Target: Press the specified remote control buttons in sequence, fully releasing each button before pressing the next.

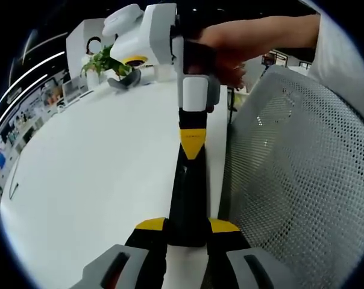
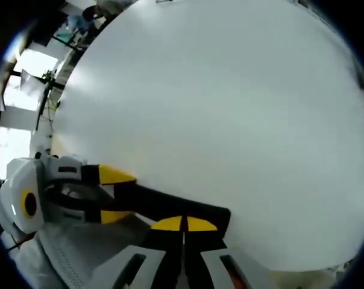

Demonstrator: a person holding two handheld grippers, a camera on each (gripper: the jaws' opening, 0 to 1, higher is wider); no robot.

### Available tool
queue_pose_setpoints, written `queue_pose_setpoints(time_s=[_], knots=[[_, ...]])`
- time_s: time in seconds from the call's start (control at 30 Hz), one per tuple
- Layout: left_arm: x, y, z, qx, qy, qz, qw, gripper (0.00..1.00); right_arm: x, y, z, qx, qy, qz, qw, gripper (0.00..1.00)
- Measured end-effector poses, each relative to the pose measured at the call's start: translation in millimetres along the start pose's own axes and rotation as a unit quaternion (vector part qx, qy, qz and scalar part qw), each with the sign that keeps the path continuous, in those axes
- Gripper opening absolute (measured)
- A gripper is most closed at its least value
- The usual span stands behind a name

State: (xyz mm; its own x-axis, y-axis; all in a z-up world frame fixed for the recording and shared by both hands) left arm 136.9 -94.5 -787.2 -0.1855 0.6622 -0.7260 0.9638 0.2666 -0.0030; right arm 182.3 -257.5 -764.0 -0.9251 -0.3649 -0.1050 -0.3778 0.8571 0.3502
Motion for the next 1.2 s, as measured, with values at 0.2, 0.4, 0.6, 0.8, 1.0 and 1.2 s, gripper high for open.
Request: queue_pose_setpoints(time_s=[0.2,0.4,0.6,0.8,1.0,1.2], knots=[[-0.1,-0.7,0,0.0,-0.002,0.005,1.0,0.23,-2.7,-2,0,-0.01,0.011,0.013,0.9998,0.0],[-0.5,-0.9,0,0.002,-0.002,0.009,1.0,0.23,-9.0,9,-4,-0.018,0.013,-0.003,0.9998,0.0],[-0.9,-0.7,1,0.002,0.0,0.009,1.0,0.23,-20.8,14,-2,-0.037,0.014,-0.004,0.9992,0.0],[-0.7,-0.6,1,0.002,0.0,0.008,1.0,0.23,-22.2,16,5,-0.029,0.03,-0.012,0.9991,0.0],[-1.0,-0.6,1,0.002,0.0,0.008,1.0,0.23,-23.4,19,8,-0.023,0.031,-0.042,0.9984,0.0],[-0.5,-0.4,1,0.003,0.0,0.006,1.0,0.23,-22.0,20,10,-0.013,0.037,-0.045,0.9982,0.0]])
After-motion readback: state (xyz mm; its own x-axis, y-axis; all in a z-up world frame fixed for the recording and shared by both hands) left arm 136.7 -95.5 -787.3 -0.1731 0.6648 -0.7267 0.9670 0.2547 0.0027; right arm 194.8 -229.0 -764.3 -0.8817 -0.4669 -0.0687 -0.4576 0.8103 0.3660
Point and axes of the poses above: the point that each gripper's makers call its tool centre point, and the gripper's own axes: z roughly forward along the fingers, y roughly to its left, x roughly out of its underside, the point moved 10 cm from there along -z, roughly backward along the fingers, and after that the axes turned 4 degrees about -y, right-handed, at the moved point
